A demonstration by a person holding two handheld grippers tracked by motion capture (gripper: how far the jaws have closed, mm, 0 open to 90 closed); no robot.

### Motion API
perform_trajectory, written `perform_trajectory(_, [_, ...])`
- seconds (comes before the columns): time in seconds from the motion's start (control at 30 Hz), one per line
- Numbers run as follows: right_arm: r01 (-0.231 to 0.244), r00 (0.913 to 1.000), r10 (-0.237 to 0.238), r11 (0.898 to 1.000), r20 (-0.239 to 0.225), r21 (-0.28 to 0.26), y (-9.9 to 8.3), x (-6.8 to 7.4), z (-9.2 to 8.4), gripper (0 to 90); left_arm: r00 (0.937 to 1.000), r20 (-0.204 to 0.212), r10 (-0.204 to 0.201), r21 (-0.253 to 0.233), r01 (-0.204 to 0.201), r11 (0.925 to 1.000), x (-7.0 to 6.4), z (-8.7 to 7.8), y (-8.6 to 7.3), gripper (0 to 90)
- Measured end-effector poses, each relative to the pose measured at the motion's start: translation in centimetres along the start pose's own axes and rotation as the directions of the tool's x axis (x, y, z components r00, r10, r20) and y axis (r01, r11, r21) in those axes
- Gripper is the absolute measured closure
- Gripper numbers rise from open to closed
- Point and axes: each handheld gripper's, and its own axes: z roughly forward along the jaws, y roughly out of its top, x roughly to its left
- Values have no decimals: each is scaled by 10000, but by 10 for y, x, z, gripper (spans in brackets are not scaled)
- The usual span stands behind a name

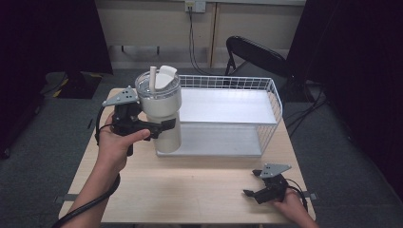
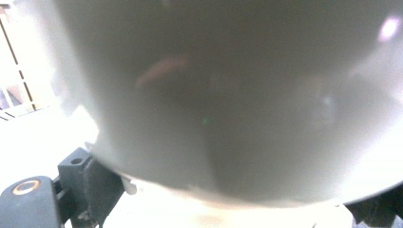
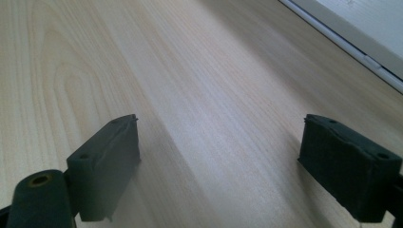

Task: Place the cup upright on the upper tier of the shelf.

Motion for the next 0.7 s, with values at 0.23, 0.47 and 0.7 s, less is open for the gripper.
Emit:
perform_trajectory(0.23, [-1, 10000, 1, 10000, -1, -2, 0, 0, 0, 127, 9999, 39, 140, 0, -140, 9999, -3, 2, 16, 92])
perform_trajectory(0.47, [-3, 10000, 3, 10000, -3, 0, 0, 0, 0, 127, 9995, 247, 172, -166, -168, 9997, -5, 6, 29, 92])
perform_trajectory(0.7, [-2, 10000, 2, 10000, -2, -1, 0, 0, 0, 127, 9995, 281, 172, -53, -170, 9998, -7, 12, 43, 92])
